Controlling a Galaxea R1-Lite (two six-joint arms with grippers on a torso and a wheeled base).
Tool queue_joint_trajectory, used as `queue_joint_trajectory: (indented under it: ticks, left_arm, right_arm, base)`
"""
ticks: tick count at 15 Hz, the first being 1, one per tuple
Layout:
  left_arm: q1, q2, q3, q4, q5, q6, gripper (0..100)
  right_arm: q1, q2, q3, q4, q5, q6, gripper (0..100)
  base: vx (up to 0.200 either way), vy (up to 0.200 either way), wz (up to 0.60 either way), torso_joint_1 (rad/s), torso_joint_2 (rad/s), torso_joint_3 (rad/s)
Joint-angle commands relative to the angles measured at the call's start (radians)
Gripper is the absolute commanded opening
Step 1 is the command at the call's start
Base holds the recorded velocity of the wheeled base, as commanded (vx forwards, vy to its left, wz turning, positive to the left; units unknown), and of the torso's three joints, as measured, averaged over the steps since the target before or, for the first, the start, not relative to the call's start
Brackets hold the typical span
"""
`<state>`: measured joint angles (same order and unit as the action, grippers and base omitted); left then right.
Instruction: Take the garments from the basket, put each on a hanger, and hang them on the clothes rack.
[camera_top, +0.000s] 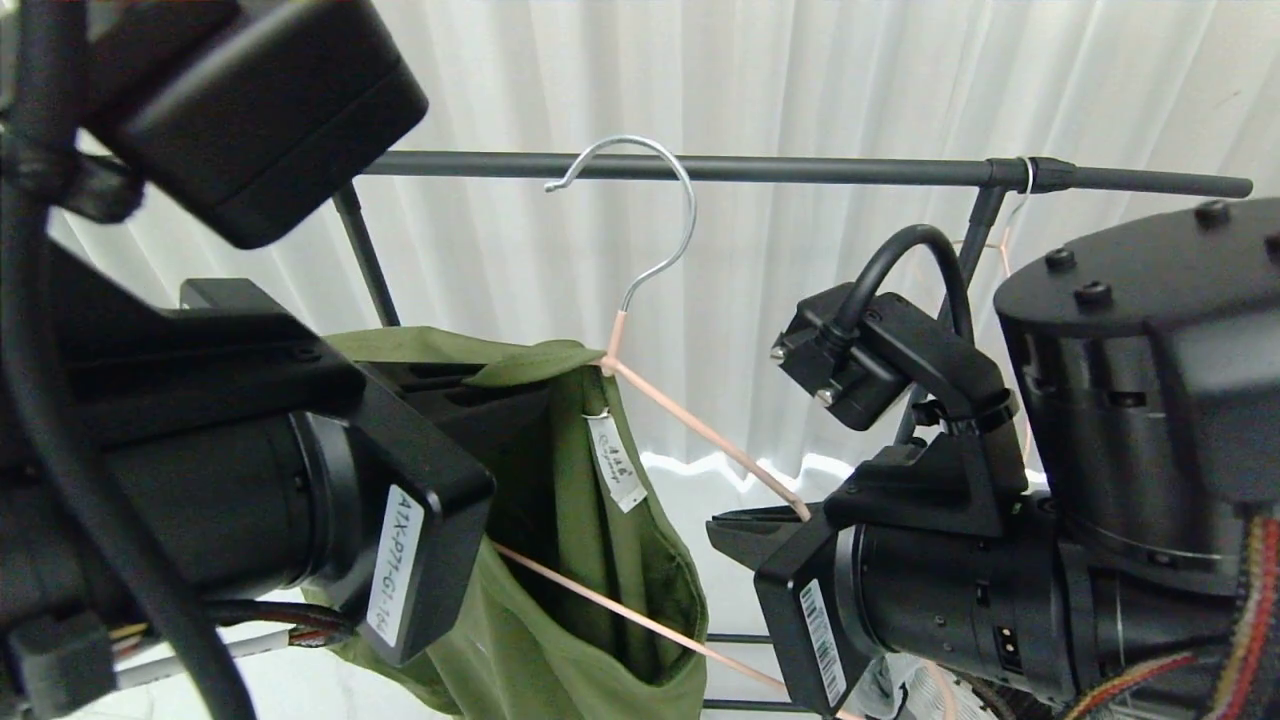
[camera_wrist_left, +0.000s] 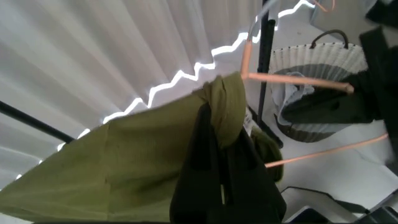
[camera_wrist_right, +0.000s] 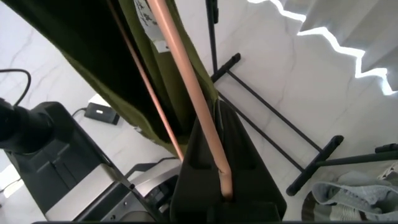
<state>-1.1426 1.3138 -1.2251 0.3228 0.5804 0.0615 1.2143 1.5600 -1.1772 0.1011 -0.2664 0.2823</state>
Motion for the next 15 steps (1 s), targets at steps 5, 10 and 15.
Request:
queue_joint_trajectory:
  ticks: [5,10,15]
  left_arm:
    - [0.006,-0.002,0.018,0.001,0.001,0.001,0]
    - [0.004,-0.008,0.036,0.001,0.001,0.001,100]
    - [0.038,-0.050,0.045,0.001,0.001,0.055,100]
  right_arm:
    - [0.001,-0.038,-0.001,-0.001,-0.045,-0.009,0]
    - [-0.002,-0.049,0.027,-0.112,-0.085,-0.023,0]
    - [-0.053,-0.083,0.113,-0.248,-0.090,-0.132,0]
  base:
    - [0.000,0.000,0.00,0.000,0.00,0.000]
    - [0.000,0.000,0.00,0.000,0.00,0.000]
    - [0.000,0.000,0.00,0.000,0.00,0.000]
